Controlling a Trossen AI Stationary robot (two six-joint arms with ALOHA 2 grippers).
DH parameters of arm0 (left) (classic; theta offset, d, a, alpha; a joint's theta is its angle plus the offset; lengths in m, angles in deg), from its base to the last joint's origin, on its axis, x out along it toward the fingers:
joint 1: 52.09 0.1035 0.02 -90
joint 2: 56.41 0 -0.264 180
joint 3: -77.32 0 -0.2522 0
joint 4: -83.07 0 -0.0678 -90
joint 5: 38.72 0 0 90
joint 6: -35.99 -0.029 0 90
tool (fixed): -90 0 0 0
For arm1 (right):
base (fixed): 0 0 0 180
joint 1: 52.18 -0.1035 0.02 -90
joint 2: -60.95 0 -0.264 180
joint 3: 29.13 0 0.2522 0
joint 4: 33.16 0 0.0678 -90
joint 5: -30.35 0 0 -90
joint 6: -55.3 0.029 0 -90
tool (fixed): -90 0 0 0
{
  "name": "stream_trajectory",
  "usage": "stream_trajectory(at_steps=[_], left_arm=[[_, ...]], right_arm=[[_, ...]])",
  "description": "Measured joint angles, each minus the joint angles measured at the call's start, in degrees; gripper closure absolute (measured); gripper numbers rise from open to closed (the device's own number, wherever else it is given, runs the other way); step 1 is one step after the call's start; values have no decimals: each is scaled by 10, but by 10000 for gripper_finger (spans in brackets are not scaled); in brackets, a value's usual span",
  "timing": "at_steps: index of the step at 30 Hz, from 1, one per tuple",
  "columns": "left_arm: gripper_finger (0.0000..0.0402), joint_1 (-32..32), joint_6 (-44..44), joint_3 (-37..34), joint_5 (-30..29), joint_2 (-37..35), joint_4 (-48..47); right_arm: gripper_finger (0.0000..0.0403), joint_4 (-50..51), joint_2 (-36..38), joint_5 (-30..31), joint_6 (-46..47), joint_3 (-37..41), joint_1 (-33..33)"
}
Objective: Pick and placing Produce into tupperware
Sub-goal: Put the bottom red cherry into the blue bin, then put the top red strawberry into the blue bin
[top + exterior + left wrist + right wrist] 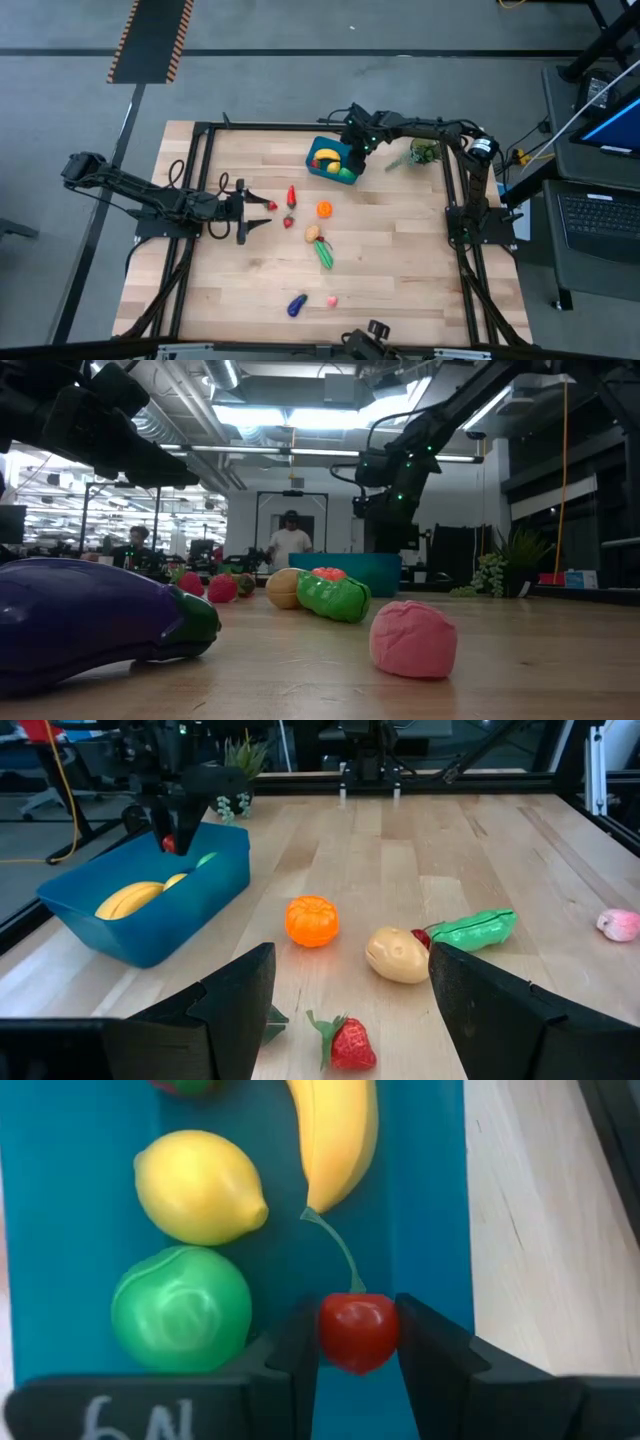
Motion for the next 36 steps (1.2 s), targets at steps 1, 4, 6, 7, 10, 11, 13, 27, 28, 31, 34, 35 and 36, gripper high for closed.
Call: stream_trajectory(at_steps=[1,4,6,7,10,11,13,27,28,31,34,35,36], left_arm=[[143,0,0,0,0,0,0],[143,0,0,0,0,0,0],[143,0,0,0,0,0,0],[143,0,0,0,0,0,0],[143,0,0,0,0,0,0],[143,0,0,0,0,0,0],[143,0,0,0,0,0,0],[143,0,0,0,0,0,0],[143,0,0,0,0,0,0],[143,0,0,0,0,0,0],[143,0,0,0,-4,0,0],[143,0,0,0,-4,0,0],[143,0,0,0,-4,0,0]], right_arm=[[290,1,0,0,0,0,1],[290,5,0,0,2,0,2],[290,5,0,0,2,0,2],[290,4,0,0,2,0,2],[290,7,0,0,2,0,2],[290,7,0,0,2,0,2],[290,7,0,-1,2,0,2],[222,5,0,-7,14,0,2],[224,5,0,-7,18,0,2],[232,11,0,-7,35,-1,2],[236,40,0,-7,47,-22,1],[236,48,3,-7,48,-31,1],[236,54,6,-7,47,-38,-1]])
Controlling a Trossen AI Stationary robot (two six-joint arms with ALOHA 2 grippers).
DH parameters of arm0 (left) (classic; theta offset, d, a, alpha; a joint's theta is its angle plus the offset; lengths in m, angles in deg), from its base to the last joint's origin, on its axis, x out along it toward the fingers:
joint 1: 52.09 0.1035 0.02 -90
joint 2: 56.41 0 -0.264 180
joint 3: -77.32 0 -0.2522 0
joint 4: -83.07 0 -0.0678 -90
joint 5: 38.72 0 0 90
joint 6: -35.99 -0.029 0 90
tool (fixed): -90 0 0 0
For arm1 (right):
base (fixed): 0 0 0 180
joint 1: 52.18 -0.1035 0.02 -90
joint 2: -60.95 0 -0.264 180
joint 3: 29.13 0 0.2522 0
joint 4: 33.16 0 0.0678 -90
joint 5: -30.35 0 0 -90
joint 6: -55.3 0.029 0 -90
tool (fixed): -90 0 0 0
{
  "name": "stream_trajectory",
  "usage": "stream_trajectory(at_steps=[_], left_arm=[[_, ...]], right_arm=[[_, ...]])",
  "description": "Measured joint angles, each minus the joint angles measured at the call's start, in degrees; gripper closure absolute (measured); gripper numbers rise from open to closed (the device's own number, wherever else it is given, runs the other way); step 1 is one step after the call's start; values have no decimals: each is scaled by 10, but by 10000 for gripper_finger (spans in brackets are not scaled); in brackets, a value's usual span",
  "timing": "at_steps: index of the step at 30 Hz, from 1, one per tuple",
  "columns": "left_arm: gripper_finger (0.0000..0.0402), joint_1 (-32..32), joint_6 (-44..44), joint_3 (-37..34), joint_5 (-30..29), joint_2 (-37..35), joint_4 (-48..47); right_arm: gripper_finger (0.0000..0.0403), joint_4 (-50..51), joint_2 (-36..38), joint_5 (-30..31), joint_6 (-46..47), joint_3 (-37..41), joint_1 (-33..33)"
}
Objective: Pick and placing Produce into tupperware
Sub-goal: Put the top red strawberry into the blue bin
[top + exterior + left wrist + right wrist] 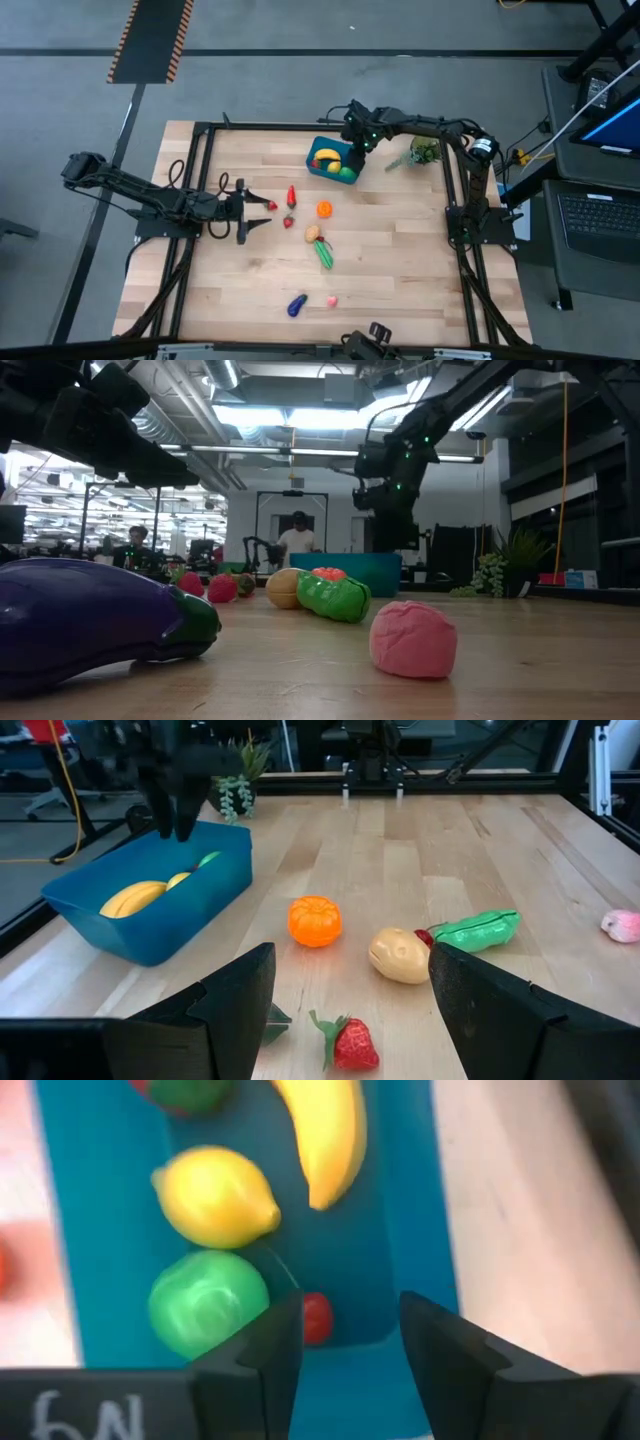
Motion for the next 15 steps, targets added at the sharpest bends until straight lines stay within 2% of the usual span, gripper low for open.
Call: stream_trajectory(at_steps=[7,15], left_arm=[[143,0,0,0,-5,0,8],[143,1,1,0,-6,0,10]], right_arm=[[233,-36,66,2,-13,3,-23],[232,-140,176,12,0,106,-80]])
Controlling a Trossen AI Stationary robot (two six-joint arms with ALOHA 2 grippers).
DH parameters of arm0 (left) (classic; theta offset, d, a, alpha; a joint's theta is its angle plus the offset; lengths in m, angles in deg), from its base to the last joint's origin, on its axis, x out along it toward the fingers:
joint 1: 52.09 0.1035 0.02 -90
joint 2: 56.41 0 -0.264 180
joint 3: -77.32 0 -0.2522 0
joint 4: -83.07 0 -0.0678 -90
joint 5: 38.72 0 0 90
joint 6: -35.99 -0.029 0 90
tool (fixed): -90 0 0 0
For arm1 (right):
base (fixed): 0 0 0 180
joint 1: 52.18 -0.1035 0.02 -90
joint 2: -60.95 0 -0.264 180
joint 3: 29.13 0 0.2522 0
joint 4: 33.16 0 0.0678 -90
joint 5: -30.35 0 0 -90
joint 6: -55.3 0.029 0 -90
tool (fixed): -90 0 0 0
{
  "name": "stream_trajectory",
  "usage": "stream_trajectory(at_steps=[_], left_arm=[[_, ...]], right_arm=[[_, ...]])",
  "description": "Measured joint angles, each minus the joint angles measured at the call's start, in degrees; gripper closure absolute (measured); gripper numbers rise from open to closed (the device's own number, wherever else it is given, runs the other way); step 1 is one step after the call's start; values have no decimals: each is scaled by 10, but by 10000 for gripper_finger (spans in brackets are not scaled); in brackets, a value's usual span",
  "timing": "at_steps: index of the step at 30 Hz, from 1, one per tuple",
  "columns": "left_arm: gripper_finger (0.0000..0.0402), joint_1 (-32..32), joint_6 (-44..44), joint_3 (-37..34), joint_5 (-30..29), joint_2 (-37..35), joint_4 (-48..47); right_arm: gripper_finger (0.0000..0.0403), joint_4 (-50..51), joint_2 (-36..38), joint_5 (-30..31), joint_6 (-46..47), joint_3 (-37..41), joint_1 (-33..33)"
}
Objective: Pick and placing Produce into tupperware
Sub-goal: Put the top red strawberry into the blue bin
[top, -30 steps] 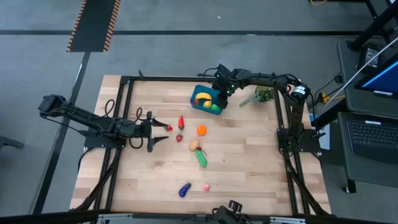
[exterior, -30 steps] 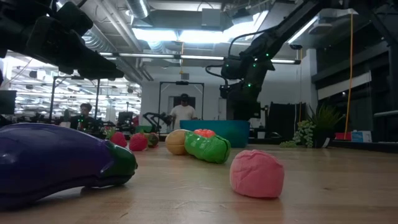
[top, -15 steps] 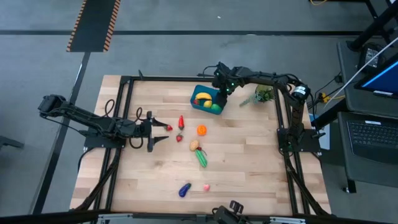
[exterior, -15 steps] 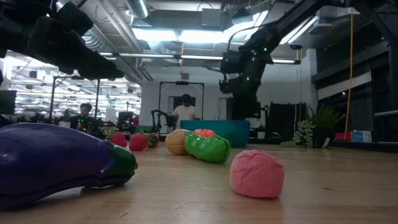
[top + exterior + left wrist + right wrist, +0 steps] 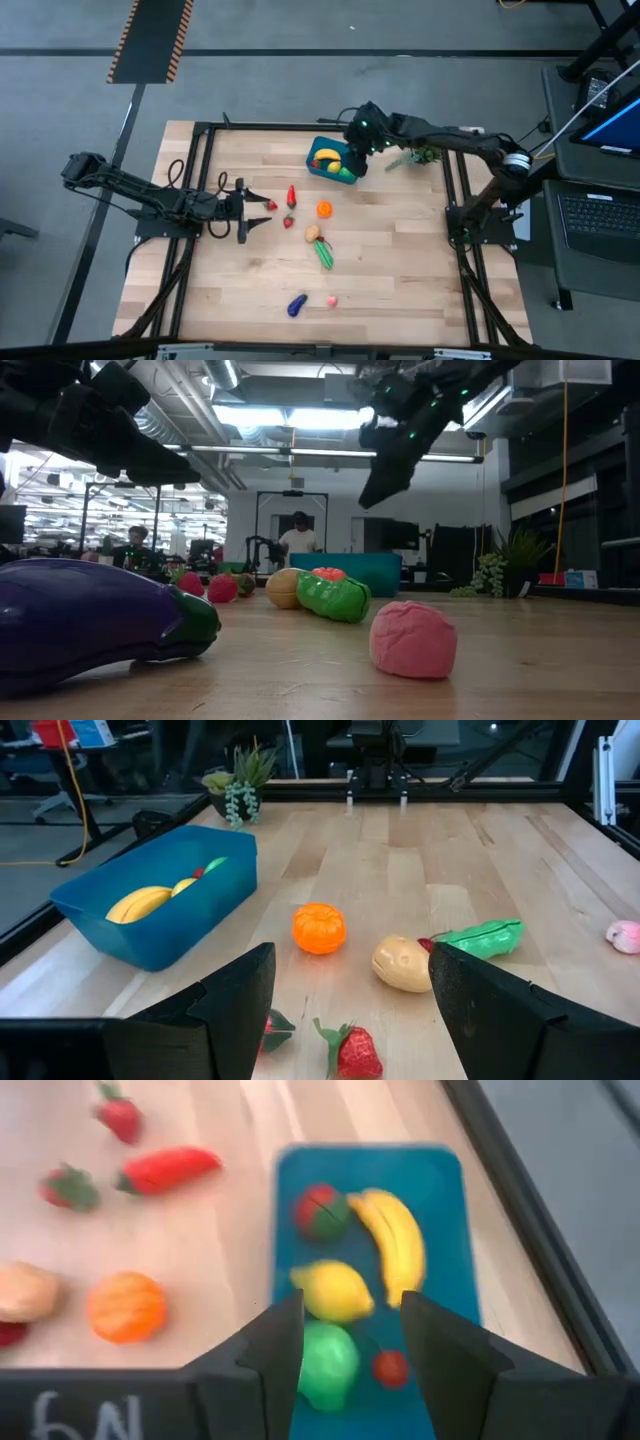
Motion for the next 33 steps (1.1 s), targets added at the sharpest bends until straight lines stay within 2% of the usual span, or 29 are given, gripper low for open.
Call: stream_trajectory(at_steps=[9,13,19,26,33], left_arm=[[143,0,2,0,-8,0,2],[150,0,1,0,-14,0,3],[179,0,0,5,-36,0,-6],[208,0,0,95,-36,12,-165],[211,15,14,150,-36,36,-293]], right_arm=[[232,-226,127,30,26,199,-85],[232,-264,156,29,50,254,-119],[232,-287,172,30,76,290,-155],[232,-353,172,46,87,333,-167],[232,-401,172,45,93,368,-167]])
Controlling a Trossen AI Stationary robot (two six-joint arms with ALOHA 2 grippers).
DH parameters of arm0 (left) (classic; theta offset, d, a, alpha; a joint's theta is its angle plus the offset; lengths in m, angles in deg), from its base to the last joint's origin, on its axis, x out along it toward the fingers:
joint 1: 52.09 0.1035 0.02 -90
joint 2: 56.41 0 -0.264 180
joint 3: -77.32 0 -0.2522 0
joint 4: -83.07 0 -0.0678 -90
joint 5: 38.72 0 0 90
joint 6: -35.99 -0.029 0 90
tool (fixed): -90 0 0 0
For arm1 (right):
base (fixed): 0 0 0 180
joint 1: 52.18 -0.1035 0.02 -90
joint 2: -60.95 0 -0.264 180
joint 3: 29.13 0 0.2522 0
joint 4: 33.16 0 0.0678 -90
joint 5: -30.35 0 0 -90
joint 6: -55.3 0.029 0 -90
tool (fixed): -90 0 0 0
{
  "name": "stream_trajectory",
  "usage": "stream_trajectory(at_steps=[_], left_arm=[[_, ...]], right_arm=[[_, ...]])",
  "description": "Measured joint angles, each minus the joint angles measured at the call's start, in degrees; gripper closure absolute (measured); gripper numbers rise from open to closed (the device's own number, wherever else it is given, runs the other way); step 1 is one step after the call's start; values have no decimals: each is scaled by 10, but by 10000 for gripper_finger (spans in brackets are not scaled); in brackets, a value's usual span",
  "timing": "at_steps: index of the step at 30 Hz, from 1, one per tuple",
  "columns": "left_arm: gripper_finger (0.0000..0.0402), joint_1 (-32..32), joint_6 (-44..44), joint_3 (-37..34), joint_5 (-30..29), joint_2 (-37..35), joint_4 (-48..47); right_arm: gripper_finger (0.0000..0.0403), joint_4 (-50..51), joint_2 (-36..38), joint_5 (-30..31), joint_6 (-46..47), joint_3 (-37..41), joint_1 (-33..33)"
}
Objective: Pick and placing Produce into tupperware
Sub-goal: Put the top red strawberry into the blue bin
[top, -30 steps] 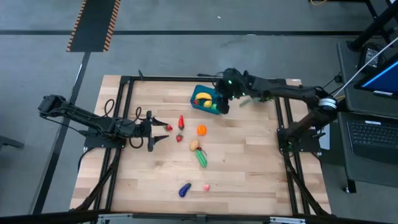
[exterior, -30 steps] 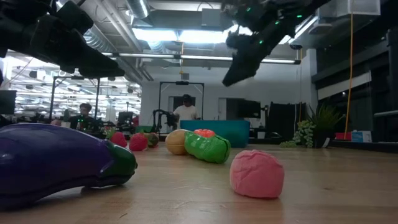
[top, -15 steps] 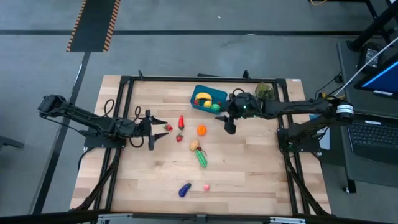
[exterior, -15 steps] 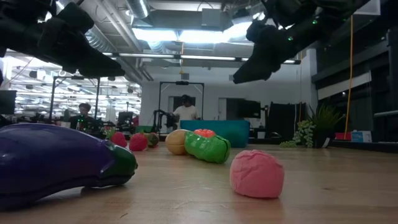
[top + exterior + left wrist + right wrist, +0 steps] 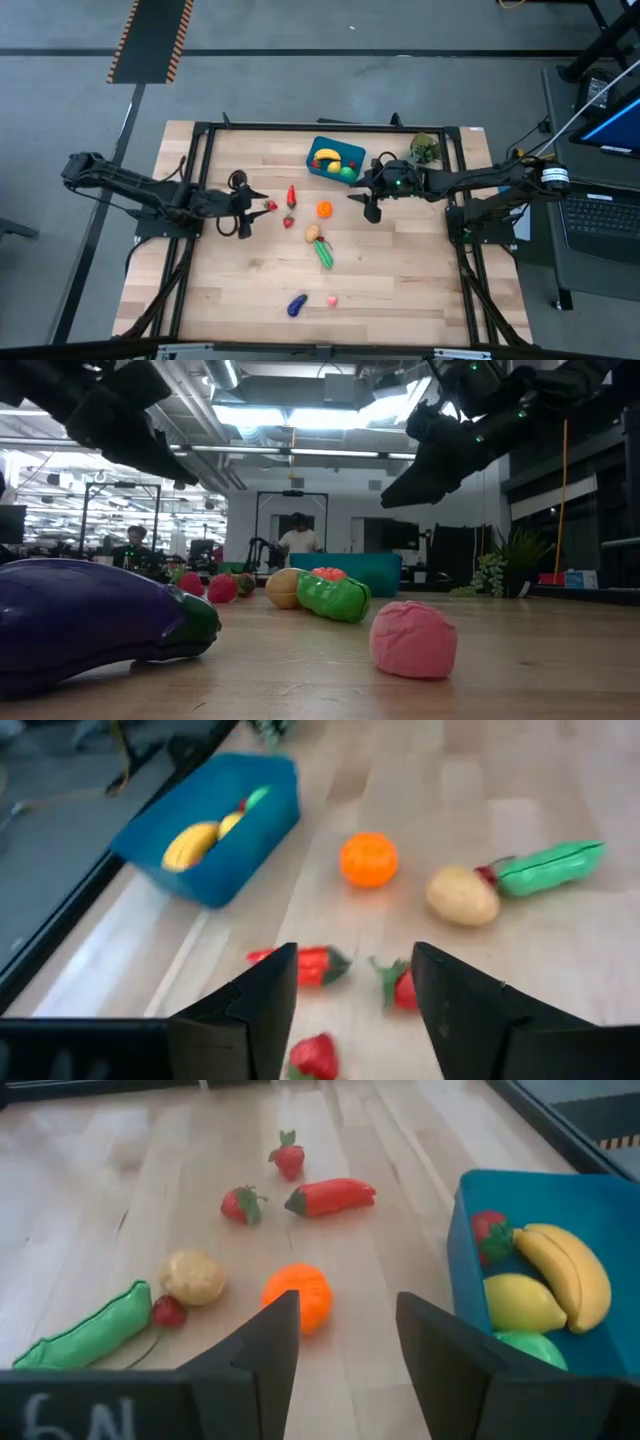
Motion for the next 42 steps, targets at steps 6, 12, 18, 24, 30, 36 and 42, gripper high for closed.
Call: stream_trajectory(at_steps=[6,12,18,24,30,36,42], left_arm=[[213,28,18,48,26,51,-65],[218,61,16,104,66,136,-110],[215,91,16,171,69,224,-184],[215,114,16,218,70,289,-231],[215,136,-25,223,83,327,-273],[215,142,-71,223,153,348,-272],[214,142,-108,223,158,349,-267]], right_arm=[[232,-1,0,0,11,11,0],[232,-1,0,-2,11,11,0],[232,-1,0,-2,10,11,0],[232,1,0,-1,10,11,0],[232,7,0,-2,10,11,0],[232,7,0,-1,10,11,0],[232,7,0,-2,10,11,0]])
